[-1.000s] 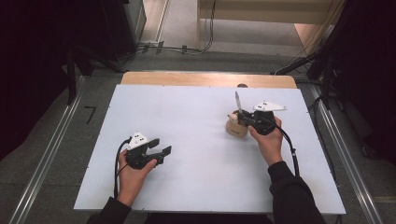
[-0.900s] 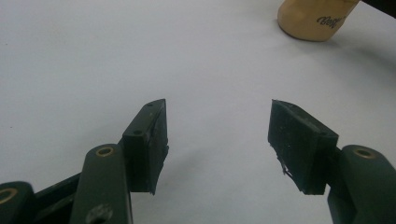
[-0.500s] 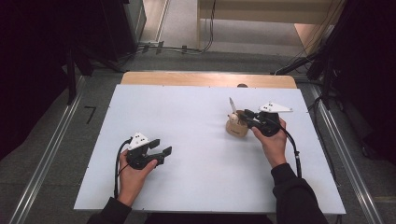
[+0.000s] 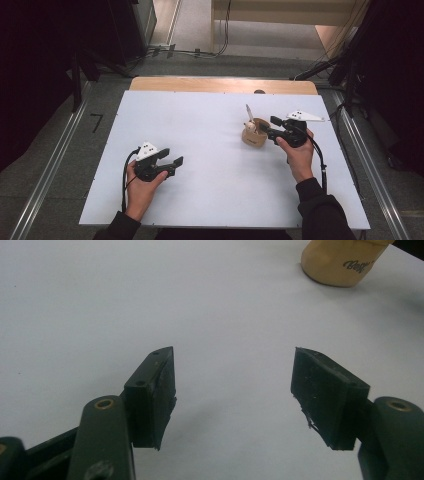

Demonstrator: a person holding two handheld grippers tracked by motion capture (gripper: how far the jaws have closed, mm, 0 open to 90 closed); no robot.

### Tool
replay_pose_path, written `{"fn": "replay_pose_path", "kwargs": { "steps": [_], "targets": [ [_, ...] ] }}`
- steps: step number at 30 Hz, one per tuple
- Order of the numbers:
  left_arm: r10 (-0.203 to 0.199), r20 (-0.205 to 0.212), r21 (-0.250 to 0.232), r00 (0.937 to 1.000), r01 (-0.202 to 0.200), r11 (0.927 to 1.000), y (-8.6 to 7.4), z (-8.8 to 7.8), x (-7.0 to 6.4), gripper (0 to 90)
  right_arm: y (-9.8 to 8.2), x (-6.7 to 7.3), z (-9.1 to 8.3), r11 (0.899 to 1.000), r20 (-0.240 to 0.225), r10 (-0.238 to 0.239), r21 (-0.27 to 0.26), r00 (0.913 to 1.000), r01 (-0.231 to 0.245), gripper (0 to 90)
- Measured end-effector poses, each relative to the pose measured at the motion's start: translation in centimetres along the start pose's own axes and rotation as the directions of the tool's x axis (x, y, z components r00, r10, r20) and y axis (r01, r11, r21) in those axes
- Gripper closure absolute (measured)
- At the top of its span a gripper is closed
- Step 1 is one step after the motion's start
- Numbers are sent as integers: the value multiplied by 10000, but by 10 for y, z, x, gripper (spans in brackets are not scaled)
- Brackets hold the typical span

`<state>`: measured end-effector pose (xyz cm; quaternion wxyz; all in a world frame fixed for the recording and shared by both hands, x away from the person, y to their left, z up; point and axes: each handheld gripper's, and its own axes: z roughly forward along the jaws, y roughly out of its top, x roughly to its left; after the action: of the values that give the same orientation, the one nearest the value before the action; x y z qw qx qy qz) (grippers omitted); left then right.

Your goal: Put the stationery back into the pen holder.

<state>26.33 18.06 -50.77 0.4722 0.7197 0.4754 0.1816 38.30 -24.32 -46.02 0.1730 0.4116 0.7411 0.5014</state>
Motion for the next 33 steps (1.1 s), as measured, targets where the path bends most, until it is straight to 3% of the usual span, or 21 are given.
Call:
{"fn": "replay_pose_path", "kwargs": {
  "steps": [16,33],
  "targets": [
    [-361,-604,-179,9975,351,9992,0,-4,2,241,-13,6,-19,9989,20,-431,212,9991,430,240],
    [-908,-1101,-256,9898,885,9957,-5,-15,13,176,-35,2,-45,9969,607,-598,546,9964,565,169]
  ]
}}
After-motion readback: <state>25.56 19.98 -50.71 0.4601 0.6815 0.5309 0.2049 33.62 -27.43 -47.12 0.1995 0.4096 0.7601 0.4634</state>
